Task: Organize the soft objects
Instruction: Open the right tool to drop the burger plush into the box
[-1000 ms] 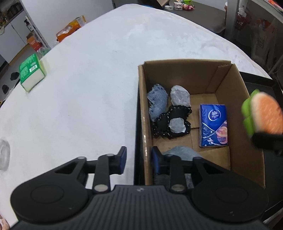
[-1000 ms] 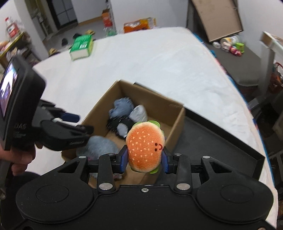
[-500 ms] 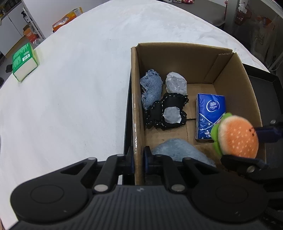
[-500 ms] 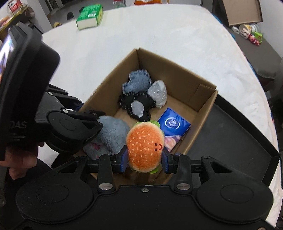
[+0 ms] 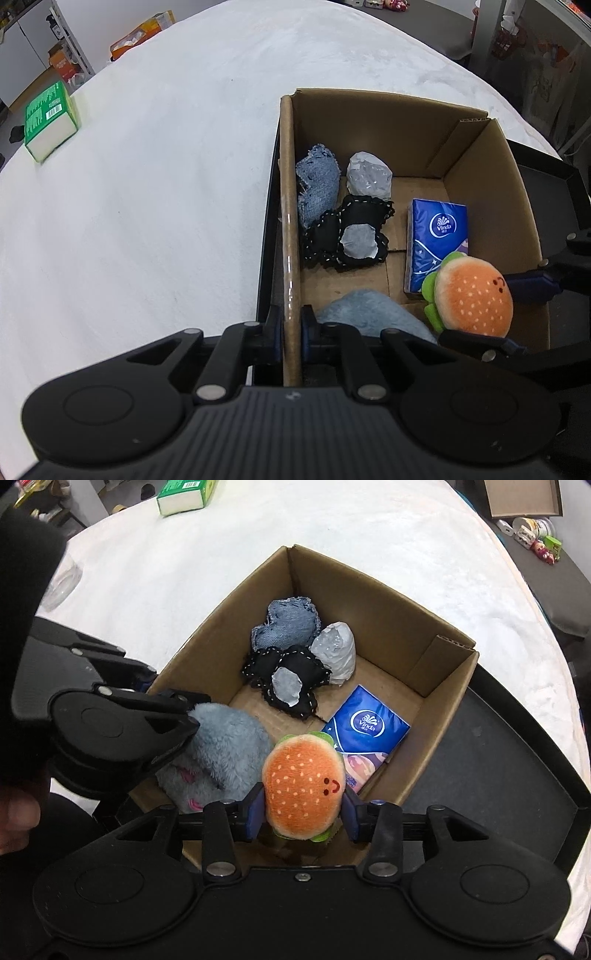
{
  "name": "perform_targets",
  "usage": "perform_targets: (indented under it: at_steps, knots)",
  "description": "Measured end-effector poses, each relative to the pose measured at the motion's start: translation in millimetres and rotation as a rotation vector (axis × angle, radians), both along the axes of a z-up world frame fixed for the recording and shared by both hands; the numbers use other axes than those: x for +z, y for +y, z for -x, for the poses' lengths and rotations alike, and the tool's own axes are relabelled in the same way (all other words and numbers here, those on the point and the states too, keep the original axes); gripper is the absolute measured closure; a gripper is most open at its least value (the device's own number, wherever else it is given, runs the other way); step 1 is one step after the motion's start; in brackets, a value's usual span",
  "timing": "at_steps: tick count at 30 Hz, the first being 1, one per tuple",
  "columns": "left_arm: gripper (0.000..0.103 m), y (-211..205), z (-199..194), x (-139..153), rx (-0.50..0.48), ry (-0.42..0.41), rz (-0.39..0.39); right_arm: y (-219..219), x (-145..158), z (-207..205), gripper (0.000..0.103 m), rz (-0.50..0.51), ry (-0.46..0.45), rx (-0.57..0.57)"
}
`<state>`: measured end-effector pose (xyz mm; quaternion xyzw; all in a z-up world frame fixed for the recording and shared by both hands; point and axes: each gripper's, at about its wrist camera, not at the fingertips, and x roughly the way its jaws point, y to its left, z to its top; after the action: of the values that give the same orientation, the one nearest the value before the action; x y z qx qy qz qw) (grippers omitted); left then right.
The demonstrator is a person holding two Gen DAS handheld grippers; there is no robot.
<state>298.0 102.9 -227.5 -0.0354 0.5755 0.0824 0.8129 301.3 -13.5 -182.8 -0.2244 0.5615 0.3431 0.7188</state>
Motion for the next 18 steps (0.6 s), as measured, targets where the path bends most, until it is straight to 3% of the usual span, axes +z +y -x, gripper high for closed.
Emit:
perform_targets:
  at_steps: [6,10,18]
  knots:
    - [0.094,-1.0,-0.5,2.0,-0.001,0.0,0.001,-0.4,0.2,-0.9,0.054,-0.006,0.026,-0.016]
    - [0.094,0.1,0.2,3.9,0.006,-0.002,0.012,1.9,6.4,1.3,0.042,-0.019,0.016,-0.023]
    - [0.093,-1.7,0.6,11.6,-0.008,-0.009,0.002,-4.9,20.1,6.0,0.042,-0.041,0.005,-0.049]
